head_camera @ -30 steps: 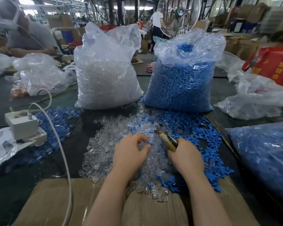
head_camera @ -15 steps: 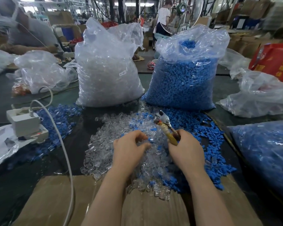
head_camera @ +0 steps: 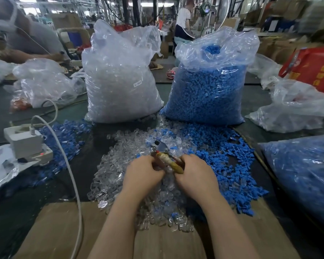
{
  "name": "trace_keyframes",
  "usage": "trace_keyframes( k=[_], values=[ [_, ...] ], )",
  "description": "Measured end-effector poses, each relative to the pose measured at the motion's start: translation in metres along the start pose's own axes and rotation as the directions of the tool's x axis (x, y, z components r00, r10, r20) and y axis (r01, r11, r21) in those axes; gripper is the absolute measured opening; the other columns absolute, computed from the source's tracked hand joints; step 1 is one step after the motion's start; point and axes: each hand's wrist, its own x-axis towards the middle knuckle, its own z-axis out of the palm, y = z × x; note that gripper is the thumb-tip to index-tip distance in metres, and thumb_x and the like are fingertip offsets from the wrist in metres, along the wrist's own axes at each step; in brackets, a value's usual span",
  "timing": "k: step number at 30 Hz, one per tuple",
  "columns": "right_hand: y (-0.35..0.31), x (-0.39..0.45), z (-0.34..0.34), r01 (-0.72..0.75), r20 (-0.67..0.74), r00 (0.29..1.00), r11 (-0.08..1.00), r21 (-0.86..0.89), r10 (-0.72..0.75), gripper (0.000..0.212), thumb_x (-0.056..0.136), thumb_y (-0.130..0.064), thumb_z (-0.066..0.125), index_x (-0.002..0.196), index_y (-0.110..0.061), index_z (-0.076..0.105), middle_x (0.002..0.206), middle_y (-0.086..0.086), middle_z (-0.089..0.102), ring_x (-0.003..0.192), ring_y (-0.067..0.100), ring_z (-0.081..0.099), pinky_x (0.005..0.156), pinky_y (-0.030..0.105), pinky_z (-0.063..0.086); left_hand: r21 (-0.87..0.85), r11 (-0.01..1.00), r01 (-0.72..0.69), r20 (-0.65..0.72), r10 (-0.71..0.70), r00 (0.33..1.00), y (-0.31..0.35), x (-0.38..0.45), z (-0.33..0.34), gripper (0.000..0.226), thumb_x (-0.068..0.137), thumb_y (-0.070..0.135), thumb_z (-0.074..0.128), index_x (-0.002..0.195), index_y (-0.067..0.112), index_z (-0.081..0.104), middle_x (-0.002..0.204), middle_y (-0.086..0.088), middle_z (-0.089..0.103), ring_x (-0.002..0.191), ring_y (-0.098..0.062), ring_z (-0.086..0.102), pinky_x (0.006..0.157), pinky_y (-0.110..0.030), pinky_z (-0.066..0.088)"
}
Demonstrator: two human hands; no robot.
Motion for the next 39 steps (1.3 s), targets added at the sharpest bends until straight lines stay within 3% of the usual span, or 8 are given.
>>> trace_keyframes(
  k=[4, 11, 19, 24, 28, 33, 36, 39],
  values=[
    [-0.003, -0.001, -0.001, -0.005, -0.024, 1.000, 1.000, 0.021, 0.006, 0.017, 0.088, -0.039, 0.060, 0.082, -0.029, 0.048, 0.077, -0.010, 0.051, 0.065, 0.011, 0.049, 0.052, 0.028, 0.033, -0.029, 1.000, 0.003, -0.074, -0.005, 0.997, 0.001, 0.000, 0.001, 0.022, 0.080, 0.026, 0.067, 0.063, 0.034, 0.056, 0.060, 0.017, 0.060, 0.059, -0.001, 0.058, 0.047, -0.020, 0.037],
    [0.000, -0.001, -0.006, -0.073, -0.134, 0.986, 0.976, 0.206, 0.102, 0.012, 0.088, -0.033, 0.063, 0.086, -0.031, 0.051, 0.076, -0.012, 0.055, 0.069, 0.015, 0.052, 0.056, 0.032, 0.036, -0.119, 0.989, -0.091, -0.112, 0.078, 0.991, 0.002, 0.000, 0.003, 0.016, 0.079, 0.028, 0.073, 0.092, 0.037, 0.072, 0.075, 0.026, 0.063, 0.076, 0.007, 0.060, 0.066, -0.014, 0.045],
    [0.004, -0.001, -0.013, -0.121, -0.172, 0.974, 0.979, 0.165, 0.149, 0.013, 0.088, -0.035, 0.064, 0.095, -0.028, 0.057, 0.089, -0.007, 0.060, 0.075, 0.017, 0.054, 0.059, 0.031, 0.037, -0.300, 0.948, -0.104, -0.222, 0.037, 0.974, 0.006, 0.001, 0.002, 0.016, 0.075, 0.042, 0.080, 0.088, 0.034, 0.076, 0.086, 0.018, 0.068, 0.082, 0.001, 0.060, 0.075, -0.028, 0.050],
    [-0.002, 0.000, -0.014, -0.076, -0.001, 0.995, 0.748, 0.659, 0.103, 0.003, 0.087, -0.022, 0.071, 0.087, -0.023, 0.068, 0.069, -0.005, 0.066, 0.065, 0.014, 0.060, 0.055, 0.025, 0.046, -0.656, 0.738, -0.160, -0.199, 0.035, 0.979, 0.023, -0.004, -0.002, 0.021, 0.082, 0.020, 0.078, 0.091, 0.038, 0.074, 0.086, 0.013, 0.074, 0.083, -0.003, 0.069, 0.072, -0.019, 0.054],
    [-0.004, -0.003, -0.016, -0.015, -0.019, 0.998, 0.578, 0.816, 0.053, 0.004, 0.090, -0.017, 0.070, 0.091, -0.018, 0.074, 0.087, 0.010, 0.074, 0.090, 0.031, 0.068, 0.081, 0.040, 0.057, -0.747, 0.631, -0.209, -0.208, 0.077, 0.975, 0.030, -0.007, -0.002, 0.027, 0.087, 0.009, 0.071, 0.095, 0.034, 0.074, 0.091, 0.008, 0.074, 0.087, 0.000, 0.068, 0.072, -0.011, 0.050],
    [-0.003, -0.006, -0.022, -0.029, -0.016, 0.996, 0.486, 0.873, 0.088, 0.008, 0.092, -0.023, 0.068, 0.094, -0.019, 0.075, 0.067, -0.007, 0.070, 0.063, 0.005, 0.064, 0.058, 0.016, 0.050, -0.746, 0.623, -0.234, -0.213, 0.109, 0.971, 0.033, -0.010, 0.002, 0.020, 0.089, 0.015, 0.069, 0.099, 0.031, 0.076, 0.095, 0.003, 0.067, 0.082, 0.004, 0.063, 0.070, -0.008, 0.048],
    [0.008, -0.002, -0.025, -0.064, -0.122, 0.971, 0.713, 0.699, 0.206, 0.006, 0.091, -0.028, 0.069, 0.087, -0.024, 0.068, 0.072, -0.004, 0.069, 0.064, 0.012, 0.062, 0.058, 0.027, 0.051, -0.754, 0.619, -0.217, -0.204, 0.092, 0.975, 0.034, -0.010, 0.006, 0.018, 0.089, 0.014, 0.070, 0.097, 0.029, 0.075, 0.095, 0.007, 0.074, 0.089, -0.001, 0.067, 0.076, -0.013, 0.051],
    [0.025, 0.000, -0.030, -0.298, -0.237, 0.916, 0.944, 0.140, 0.324, 0.008, 0.088, -0.030, 0.064, 0.093, -0.027, 0.058, 0.084, -0.003, 0.061, 0.065, 0.018, 0.053, 0.051, 0.030, 0.035, -0.753, 0.639, -0.157, -0.175, 0.035, 0.984, 0.030, -0.008, 0.007, 0.016, 0.087, 0.015, 0.072, 0.096, 0.028, 0.075, 0.089, 0.011, 0.075, 0.085, -0.005, 0.068, 0.077, -0.016, 0.053]
  ],
)
